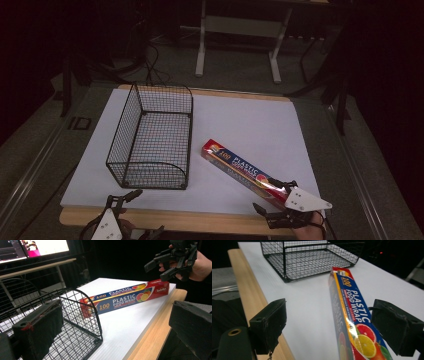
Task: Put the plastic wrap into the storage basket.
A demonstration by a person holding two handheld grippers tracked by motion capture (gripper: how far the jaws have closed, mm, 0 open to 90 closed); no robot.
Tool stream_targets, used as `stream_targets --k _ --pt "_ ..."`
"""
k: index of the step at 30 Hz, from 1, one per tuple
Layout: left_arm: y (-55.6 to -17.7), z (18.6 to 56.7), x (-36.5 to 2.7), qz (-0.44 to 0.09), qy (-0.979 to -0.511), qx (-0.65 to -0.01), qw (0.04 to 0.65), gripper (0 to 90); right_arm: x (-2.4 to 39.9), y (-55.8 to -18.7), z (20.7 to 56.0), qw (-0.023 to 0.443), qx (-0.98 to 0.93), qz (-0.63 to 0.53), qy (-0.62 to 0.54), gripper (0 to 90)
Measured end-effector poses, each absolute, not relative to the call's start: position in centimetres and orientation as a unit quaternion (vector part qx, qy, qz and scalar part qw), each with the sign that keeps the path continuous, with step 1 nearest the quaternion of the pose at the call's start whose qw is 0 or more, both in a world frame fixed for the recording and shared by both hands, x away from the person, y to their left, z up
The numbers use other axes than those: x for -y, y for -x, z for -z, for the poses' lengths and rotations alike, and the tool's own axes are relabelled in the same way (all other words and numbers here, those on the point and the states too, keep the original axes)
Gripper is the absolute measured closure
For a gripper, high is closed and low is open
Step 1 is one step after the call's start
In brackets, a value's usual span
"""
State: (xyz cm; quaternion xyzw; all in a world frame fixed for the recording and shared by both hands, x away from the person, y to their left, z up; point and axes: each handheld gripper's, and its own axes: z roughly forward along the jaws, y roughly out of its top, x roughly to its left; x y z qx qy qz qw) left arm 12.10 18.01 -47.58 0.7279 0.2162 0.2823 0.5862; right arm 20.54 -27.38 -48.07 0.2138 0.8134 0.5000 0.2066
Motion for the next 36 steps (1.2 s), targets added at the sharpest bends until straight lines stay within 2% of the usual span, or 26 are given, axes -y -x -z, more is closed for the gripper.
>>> stream_targets --k 12,19,31,36 --pt "-12.0 47.6 -17.8 -0.282 -0.729 -0.209 0.588 0.0 26.9 -20.4 46.9 0.190 -0.830 -0.486 -0.198 16.2" --pt "-11.9 47.6 -17.5 -0.282 -0.730 -0.206 0.587 0.0 26.3 -20.8 46.0 0.210 -0.841 -0.458 -0.197 13.6" --pt "-11.9 47.7 -17.3 -0.278 -0.735 -0.204 0.584 0.0 26.5 -23.7 47.3 0.186 -0.855 -0.422 -0.236 11.5" --pt "-11.9 47.7 -17.3 -0.279 -0.735 -0.205 0.583 0.0 26.8 -25.0 47.3 0.211 -0.857 -0.408 -0.235 11.5"
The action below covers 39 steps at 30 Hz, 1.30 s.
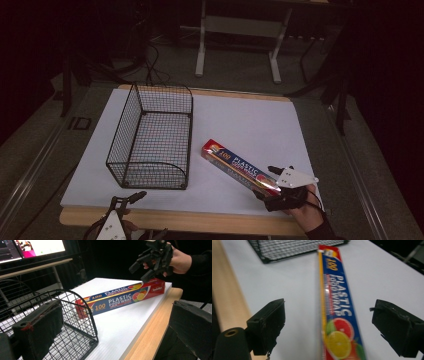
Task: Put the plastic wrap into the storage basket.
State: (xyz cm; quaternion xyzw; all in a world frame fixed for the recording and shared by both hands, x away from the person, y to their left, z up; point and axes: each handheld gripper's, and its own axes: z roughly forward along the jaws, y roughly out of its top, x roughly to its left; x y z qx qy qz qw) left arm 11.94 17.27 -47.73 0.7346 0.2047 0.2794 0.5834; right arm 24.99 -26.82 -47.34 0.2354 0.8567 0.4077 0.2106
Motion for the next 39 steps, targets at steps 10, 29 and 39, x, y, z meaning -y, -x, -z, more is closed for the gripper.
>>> stream_targets --k 10,29,39 --pt "-12.1 47.8 -17.2 -0.278 -0.736 -0.206 0.582 0.0 26.8 -26.7 47.5 0.181 -0.862 -0.388 -0.271 11.0" --pt "-12.1 47.8 -17.3 -0.277 -0.736 -0.209 0.581 0.0 23.9 -30.1 48.2 0.124 -0.890 -0.327 -0.291 10.5" --pt "-12.1 47.8 -17.4 -0.278 -0.735 -0.210 0.582 0.0 22.1 -31.8 49.1 0.099 -0.908 -0.288 -0.287 13.8"
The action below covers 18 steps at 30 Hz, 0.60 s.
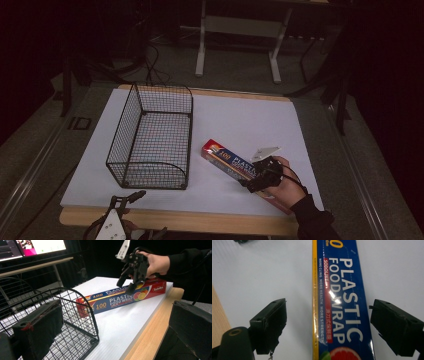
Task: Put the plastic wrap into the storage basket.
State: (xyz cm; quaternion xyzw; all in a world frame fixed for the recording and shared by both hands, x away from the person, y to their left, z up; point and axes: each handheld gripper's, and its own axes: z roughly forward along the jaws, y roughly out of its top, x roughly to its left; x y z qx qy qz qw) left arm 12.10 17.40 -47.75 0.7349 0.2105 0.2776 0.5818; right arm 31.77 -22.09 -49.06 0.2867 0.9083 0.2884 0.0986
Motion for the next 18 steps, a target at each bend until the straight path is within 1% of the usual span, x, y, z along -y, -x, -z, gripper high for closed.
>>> stream_targets --k 6,10,18 --pt "-12.2 47.8 -17.4 -0.277 -0.735 -0.212 0.582 0.0 21.0 -32.6 49.8 0.089 -0.919 -0.254 -0.288 15.0" --pt "-12.1 47.8 -17.4 -0.277 -0.735 -0.211 0.582 0.0 20.4 -33.2 50.2 0.074 -0.926 -0.229 -0.290 16.8" --pt "-12.2 47.8 -17.4 -0.276 -0.735 -0.211 0.582 0.0 19.6 -34.3 50.7 0.062 -0.933 -0.184 -0.303 22.3"
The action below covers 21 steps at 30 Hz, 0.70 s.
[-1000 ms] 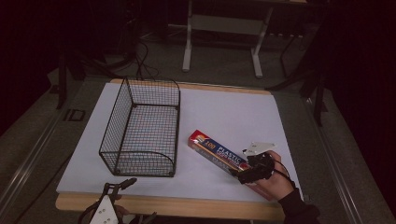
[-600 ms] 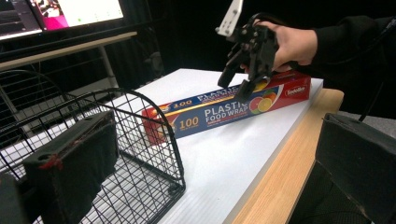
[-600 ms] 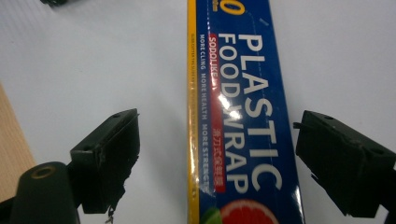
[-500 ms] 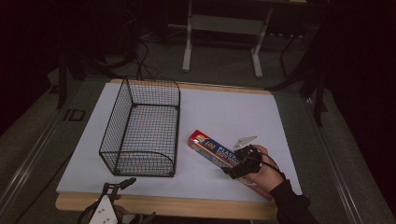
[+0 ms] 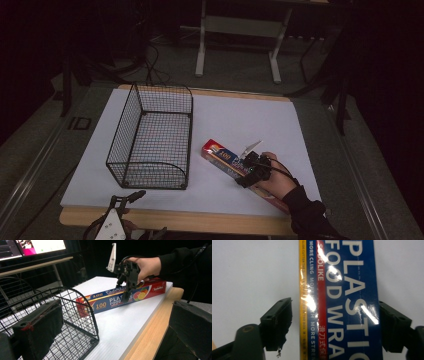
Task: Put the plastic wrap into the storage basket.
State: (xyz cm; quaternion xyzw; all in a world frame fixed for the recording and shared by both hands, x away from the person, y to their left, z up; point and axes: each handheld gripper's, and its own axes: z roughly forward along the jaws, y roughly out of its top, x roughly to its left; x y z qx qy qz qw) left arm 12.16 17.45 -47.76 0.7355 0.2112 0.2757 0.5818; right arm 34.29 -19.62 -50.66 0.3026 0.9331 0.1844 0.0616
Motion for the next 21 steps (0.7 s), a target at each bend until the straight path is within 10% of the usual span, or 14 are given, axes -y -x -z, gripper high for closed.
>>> stream_targets --k 5,21 --pt "-12.1 47.8 -17.4 -0.276 -0.737 -0.210 0.581 0.0 19.1 -34.8 51.0 0.065 -0.942 -0.147 -0.294 35.9" --pt "-12.2 47.8 -17.5 -0.275 -0.737 -0.211 0.580 0.0 18.7 -34.7 50.2 0.051 -0.941 -0.116 -0.313 40.0"
